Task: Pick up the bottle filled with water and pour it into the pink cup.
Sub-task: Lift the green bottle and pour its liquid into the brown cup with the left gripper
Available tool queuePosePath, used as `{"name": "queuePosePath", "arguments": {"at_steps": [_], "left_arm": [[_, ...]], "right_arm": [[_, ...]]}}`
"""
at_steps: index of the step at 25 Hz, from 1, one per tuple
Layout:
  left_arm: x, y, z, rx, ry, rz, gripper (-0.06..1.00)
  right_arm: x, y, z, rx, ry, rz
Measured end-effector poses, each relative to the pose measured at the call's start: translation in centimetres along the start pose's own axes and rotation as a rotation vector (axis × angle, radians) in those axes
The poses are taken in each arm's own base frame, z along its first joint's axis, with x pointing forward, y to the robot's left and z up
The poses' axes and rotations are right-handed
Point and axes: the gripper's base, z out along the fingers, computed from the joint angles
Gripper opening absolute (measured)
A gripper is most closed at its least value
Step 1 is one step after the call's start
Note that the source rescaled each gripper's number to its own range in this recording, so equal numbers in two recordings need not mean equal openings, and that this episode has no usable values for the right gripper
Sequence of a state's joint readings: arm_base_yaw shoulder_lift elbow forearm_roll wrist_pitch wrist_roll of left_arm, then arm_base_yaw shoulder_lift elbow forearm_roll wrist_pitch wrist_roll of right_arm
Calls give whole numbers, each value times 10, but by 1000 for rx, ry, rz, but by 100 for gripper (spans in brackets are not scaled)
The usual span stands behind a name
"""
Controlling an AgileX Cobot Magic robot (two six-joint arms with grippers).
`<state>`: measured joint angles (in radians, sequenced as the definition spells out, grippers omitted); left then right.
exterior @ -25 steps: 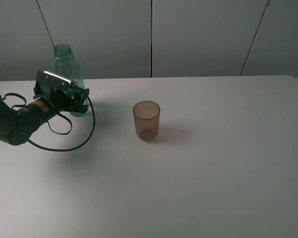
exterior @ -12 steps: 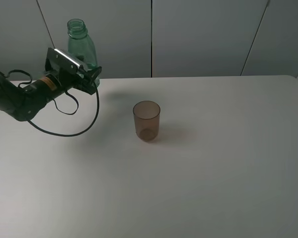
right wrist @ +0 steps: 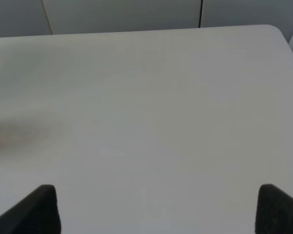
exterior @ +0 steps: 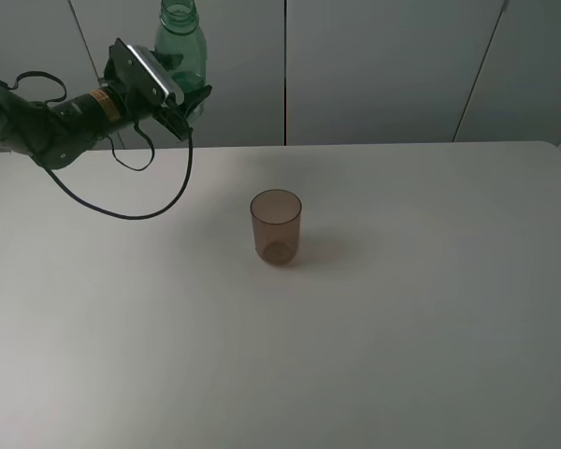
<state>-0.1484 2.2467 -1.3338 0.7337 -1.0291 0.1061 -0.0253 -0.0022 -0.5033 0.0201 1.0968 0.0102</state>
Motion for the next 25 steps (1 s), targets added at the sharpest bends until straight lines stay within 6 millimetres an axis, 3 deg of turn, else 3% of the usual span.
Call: {"name": "queuePosePath", "arguments": {"at_steps": [8,16,25], "left_arm": [[-5,-10,2,153,-53,145,4],[9,-28,2,220,-83,275,3],[-1,-47,13,258,-112,420,3]], "right_arm": [[0,0,0,0,0,0],[0,0,0,0,0,0],[0,0,0,0,0,0]]}}
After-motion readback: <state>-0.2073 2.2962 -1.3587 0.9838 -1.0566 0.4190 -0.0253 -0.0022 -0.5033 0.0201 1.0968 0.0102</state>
